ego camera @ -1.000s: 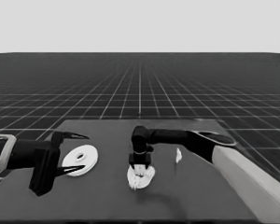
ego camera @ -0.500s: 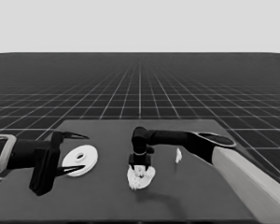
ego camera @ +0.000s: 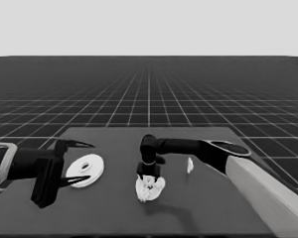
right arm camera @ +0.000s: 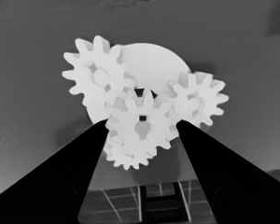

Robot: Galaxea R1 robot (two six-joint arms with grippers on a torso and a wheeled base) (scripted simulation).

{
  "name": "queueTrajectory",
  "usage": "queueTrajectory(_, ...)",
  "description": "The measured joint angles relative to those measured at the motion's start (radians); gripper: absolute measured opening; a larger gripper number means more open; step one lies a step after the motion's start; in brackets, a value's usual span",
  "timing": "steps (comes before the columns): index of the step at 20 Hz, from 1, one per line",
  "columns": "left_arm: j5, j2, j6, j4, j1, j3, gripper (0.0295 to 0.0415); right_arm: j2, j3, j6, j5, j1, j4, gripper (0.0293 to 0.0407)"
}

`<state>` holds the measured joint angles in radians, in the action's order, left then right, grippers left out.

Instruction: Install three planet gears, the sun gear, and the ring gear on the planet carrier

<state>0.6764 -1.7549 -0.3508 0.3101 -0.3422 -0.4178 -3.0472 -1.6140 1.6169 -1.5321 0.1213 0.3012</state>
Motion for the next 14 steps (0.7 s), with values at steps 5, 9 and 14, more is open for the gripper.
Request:
queueTrajectory(5, 0.0, 0.0, 0.0, 0.0, 0.0, 0.0, 0.0385, 0.0, 0.0, 0.052, 0.0, 0.0, 0.0, 0.0309)
queueTrajectory(9, 0.0, 0.0, 0.0, 0.0, 0.0, 0.0, 0.0385, 0.0, 0.0, 0.094, 0.0, 0.0, 0.0, 0.0309)
queueTrajectory(14, 0.0, 0.0, 0.0, 0.0, 0.0, 0.0, 0.0385, 0.001, -0.001, 0.147, 0.0, 0.004, 0.0, 0.0309)
